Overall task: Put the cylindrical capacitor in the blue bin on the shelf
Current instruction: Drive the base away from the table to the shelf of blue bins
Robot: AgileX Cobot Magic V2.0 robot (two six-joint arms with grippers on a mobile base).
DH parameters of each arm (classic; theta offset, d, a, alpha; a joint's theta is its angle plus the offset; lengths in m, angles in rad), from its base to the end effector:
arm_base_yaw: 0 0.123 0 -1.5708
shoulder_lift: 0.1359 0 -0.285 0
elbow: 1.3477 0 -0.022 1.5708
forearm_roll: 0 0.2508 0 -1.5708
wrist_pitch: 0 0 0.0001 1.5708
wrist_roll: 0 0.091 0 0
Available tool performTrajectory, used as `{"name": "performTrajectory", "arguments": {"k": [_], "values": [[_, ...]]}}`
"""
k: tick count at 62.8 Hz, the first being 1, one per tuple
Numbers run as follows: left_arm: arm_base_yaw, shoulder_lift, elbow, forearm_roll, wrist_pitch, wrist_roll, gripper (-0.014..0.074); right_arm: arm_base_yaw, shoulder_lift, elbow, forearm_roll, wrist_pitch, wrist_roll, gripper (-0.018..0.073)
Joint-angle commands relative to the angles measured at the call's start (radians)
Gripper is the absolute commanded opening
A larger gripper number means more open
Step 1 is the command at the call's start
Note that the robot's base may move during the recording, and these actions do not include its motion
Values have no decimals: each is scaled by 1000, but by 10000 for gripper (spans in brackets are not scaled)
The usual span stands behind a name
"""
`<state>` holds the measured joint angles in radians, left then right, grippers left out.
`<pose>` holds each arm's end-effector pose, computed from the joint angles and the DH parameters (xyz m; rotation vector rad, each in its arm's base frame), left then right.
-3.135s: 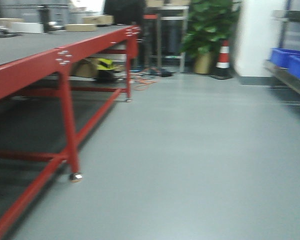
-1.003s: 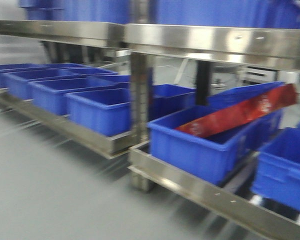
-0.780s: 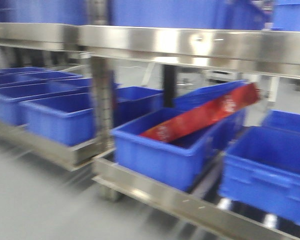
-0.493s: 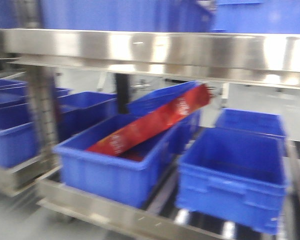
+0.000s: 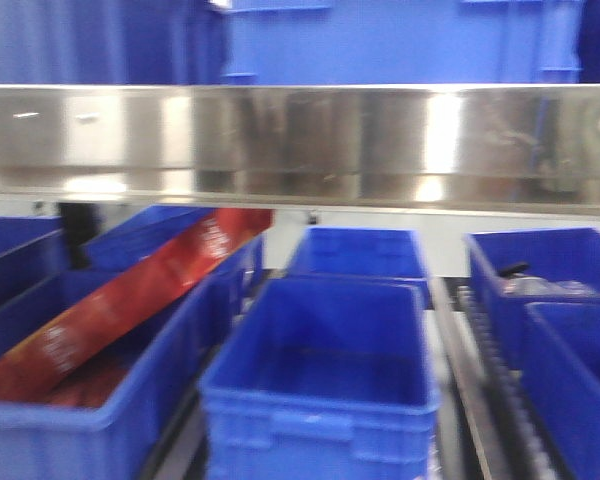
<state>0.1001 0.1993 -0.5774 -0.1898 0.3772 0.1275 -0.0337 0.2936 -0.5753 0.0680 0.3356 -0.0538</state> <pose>0.0360 -0.0028 0.3574 -0.0538 1.4758 -0.0101 0.0578 0.0001 0.3556 0.0161 1.5367 -0.0013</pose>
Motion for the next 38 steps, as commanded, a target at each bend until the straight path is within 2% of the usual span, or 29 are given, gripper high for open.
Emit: {"name": "performTrajectory", "arguments": {"k": [1,38], "values": [[-3,-5,-2,-7,-21,1,-111,-5,-3,-5,-6,-29,-3,-163],[-3,-5,-2,-7,-21,1,-111,-5,-3,-5,-6,-29,-3,-163]]}}
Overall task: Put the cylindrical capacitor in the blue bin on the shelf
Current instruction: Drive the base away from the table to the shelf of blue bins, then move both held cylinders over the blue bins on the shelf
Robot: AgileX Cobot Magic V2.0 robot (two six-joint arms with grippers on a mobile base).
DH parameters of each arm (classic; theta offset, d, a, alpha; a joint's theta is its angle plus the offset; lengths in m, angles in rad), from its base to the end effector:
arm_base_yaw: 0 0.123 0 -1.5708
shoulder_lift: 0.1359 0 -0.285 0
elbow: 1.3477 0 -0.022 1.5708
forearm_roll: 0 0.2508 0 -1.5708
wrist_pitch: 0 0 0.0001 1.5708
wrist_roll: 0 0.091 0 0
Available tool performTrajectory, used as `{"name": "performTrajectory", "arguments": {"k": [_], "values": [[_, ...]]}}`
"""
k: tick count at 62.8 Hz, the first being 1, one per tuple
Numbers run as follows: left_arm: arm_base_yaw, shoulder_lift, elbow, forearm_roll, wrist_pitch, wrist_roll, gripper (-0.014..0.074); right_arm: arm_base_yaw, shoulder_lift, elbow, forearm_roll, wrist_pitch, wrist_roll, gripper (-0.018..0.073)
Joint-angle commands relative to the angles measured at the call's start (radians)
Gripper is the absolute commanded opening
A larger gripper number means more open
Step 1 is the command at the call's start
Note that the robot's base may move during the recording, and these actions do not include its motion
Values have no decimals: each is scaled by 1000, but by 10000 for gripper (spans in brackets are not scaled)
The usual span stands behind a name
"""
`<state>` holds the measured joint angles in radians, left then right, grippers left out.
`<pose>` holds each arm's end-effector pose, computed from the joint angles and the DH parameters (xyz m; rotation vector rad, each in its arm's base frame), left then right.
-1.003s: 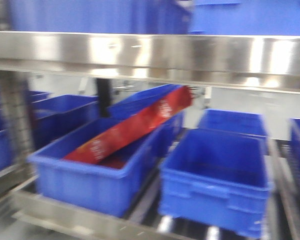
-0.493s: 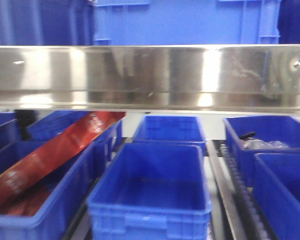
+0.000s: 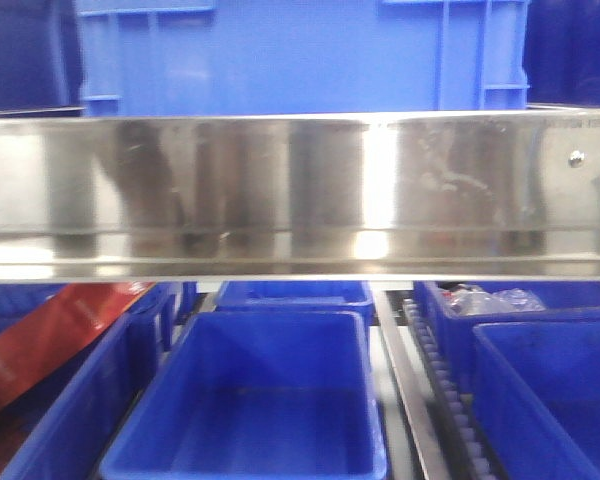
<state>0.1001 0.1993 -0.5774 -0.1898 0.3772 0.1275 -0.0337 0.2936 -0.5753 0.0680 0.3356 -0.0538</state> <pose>0.0360 -0.0028 0.3574 -0.0538 1.4758 -0.0101 0.0578 0.0001 0.3556 0.0161 1.5367 -0.0013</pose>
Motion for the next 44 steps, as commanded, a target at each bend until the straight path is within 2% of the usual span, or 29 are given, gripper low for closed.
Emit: {"name": "performTrajectory", "arguments": {"k": [1,44], "values": [[-3,-5,-2,-7,-21,1,-111,-5,-3,-5,-6,-29,-3,-163],[-3,-5,-2,-7,-21,1,-111,-5,-3,-5,-6,-29,-3,-163]]}}
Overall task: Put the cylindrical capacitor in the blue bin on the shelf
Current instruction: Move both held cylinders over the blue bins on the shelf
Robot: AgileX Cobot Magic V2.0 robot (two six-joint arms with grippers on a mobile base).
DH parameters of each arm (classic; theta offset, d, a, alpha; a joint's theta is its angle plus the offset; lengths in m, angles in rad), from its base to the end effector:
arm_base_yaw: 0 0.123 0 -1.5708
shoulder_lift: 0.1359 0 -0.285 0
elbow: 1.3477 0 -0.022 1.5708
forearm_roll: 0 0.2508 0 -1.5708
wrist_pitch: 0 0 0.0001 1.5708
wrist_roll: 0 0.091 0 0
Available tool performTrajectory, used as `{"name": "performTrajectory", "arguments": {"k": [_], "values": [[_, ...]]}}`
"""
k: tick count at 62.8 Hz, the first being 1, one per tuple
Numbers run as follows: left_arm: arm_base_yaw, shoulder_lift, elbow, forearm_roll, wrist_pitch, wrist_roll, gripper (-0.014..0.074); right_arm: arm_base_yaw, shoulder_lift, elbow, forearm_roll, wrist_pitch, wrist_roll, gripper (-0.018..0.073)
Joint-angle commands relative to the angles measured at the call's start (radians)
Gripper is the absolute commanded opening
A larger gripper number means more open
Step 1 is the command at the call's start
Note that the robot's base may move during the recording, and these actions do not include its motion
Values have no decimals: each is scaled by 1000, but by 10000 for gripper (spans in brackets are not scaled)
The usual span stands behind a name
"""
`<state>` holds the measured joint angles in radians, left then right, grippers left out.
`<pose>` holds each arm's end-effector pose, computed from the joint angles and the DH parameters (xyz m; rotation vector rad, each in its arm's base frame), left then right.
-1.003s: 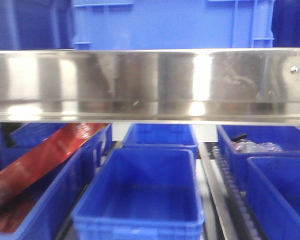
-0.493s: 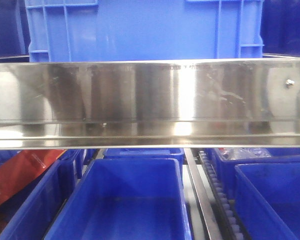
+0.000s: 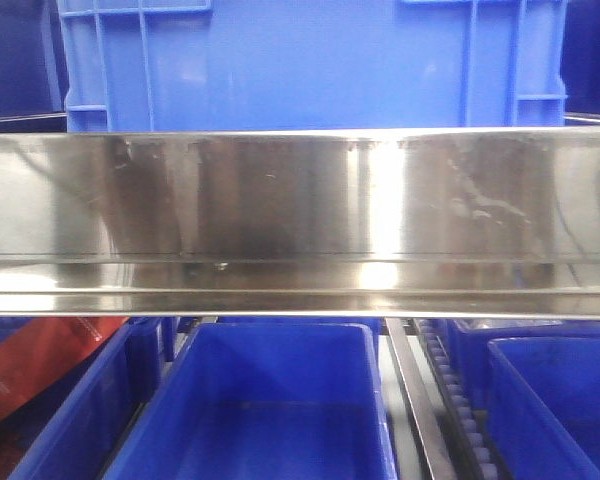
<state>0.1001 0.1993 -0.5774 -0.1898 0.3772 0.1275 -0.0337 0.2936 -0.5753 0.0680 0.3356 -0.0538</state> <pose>0.0360 -0.0028 0.3574 -0.0538 1.4758 -0.0101 0.0578 0.0001 0.3556 0.0161 1.5367 -0.0013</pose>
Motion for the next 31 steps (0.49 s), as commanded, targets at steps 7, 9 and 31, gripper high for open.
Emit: {"name": "performTrajectory", "arguments": {"k": [7,9,31], "values": [[-3,-5,-2,-7,-21,1,-111,-5,-3,-5,-6,-29,-3,-163],[-3,-5,-2,-7,-21,1,-111,-5,-3,-5,-6,-29,-3,-163],[-3,-5,-2,-7,-21,1,-111,-5,-3,-5,-6,-63,-3,-163]]}}
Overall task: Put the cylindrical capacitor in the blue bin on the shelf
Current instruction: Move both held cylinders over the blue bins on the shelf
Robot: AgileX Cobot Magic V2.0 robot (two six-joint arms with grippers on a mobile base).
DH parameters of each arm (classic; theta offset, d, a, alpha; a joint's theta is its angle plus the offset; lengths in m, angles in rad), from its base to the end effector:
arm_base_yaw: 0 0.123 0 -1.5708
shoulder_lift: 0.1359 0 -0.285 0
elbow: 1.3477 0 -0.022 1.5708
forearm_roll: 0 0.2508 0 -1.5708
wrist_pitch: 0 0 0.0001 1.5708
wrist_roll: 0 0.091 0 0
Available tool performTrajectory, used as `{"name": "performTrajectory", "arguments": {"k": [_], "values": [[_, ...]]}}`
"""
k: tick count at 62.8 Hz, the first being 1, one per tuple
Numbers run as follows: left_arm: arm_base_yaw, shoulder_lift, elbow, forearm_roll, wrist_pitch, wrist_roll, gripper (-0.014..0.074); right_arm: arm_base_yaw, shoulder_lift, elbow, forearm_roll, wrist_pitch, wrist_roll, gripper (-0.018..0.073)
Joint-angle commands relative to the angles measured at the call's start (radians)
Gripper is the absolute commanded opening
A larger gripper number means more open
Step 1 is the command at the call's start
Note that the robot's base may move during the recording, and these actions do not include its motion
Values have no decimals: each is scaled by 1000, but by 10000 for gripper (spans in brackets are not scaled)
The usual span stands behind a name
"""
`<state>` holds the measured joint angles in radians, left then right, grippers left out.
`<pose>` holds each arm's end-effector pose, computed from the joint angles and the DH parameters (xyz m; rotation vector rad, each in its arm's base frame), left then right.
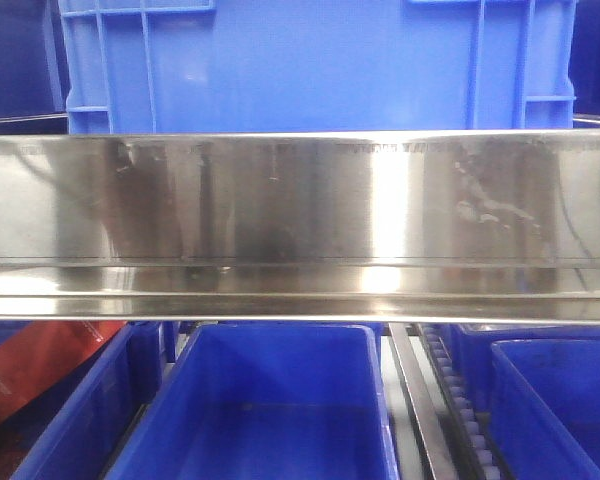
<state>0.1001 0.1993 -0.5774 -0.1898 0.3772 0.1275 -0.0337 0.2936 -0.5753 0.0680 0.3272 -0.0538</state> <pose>0.0360 -0.0028 0.3574 -0.0538 1.4758 -0.0101 0.0578 0.0000 0.3564 0.0164 1.5283 -0.0017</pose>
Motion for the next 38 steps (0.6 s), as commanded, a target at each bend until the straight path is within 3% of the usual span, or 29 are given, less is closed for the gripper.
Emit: {"name": "performTrajectory", "arguments": {"k": [1,25,34,38], "values": [[-3,-5,-2,-7,-21,1,-111,-5,-3,-5,-6,-61,-3,-163],[-3,17,-2,7,-46,1,-111,-1,15,-16,-5,-99,-3,-163],[-9,140,-43,-101,-39,6,-111,29,106,-99,-5,-103,-27,-163],[-18,225,-91,-119,-2,82,-111,55,158,-148,-5,-103,-60,-163]]}}
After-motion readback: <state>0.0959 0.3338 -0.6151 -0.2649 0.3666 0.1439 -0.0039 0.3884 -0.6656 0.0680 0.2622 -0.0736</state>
